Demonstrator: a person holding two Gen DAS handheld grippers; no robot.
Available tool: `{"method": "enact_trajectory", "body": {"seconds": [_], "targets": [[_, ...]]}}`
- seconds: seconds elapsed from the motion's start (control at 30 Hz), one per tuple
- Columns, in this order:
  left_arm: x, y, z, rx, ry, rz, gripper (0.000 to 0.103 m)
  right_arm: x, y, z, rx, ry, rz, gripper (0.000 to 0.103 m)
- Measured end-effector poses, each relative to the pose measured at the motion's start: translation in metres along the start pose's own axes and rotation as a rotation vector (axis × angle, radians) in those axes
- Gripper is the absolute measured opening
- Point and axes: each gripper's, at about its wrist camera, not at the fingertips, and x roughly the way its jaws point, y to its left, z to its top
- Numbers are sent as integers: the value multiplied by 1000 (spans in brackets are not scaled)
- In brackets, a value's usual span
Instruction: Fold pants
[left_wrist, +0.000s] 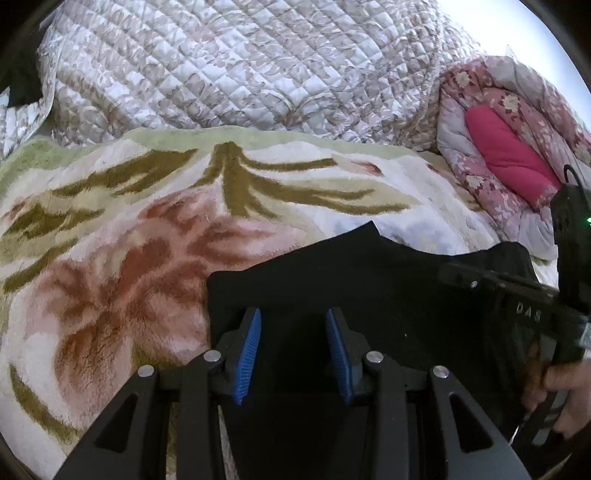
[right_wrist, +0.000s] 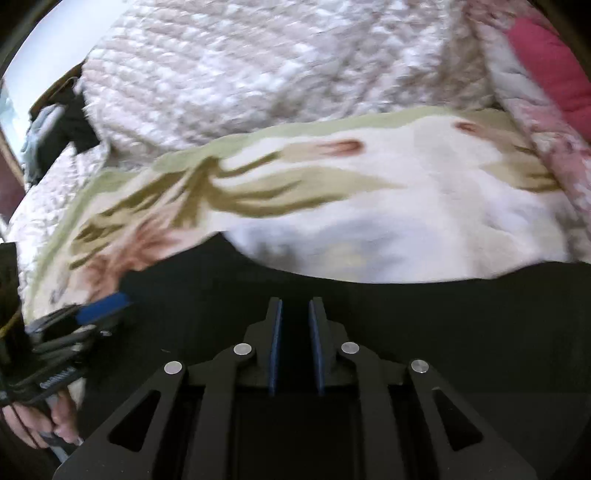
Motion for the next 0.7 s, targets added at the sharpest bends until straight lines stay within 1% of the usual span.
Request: {"method": "enact_trajectory", "body": {"seconds": [0.07, 0.1, 0.2, 0.27, 0.3, 0.33, 0.37, 0.4, 0.43, 0.5, 0.63, 0.7], "targets": [[-7, -2, -5, 5, -6, 0, 39, -12, -11, -10, 60, -2, 42, 14], [-11, -3, -10, 1, -10, -5, 39, -18, -10, -15, 52, -13, 49, 14], [-25, -11, -25, -3, -11, -22, 39, -42, 7, -37, -27, -50, 75, 14], [-31, -17, -36, -8, -4, -34, 39, -49, 23, -55, -88, -43, 100, 15], [-34, -21, -43, -6, -5, -35, 39, -50, 28, -62, -113, -37, 96, 16], [-38, -26, -49, 3, -9, -31, 39, -48, 35, -73, -147, -21, 81, 23], [-40, -30, -54, 14, -14, -21, 39, -47, 40, -83, -177, -23, 70, 32], [-43, -34, -60, 28, -21, -7, 39, -48, 42, -87, -205, -47, 71, 37], [-45, -36, -64, 36, -25, 6, 39, -48, 45, -89, -233, -45, 65, 40], [-48, -39, -69, 29, -28, 15, 39, -47, 50, -88, -272, -44, 40, 41], [-53, -38, -76, -1, -32, 24, 39, -49, 47, -93, -249, -51, 37, 42], [-55, -37, -79, -13, -36, 23, 39, -51, 48, -97, -261, -62, 25, 43]]}}
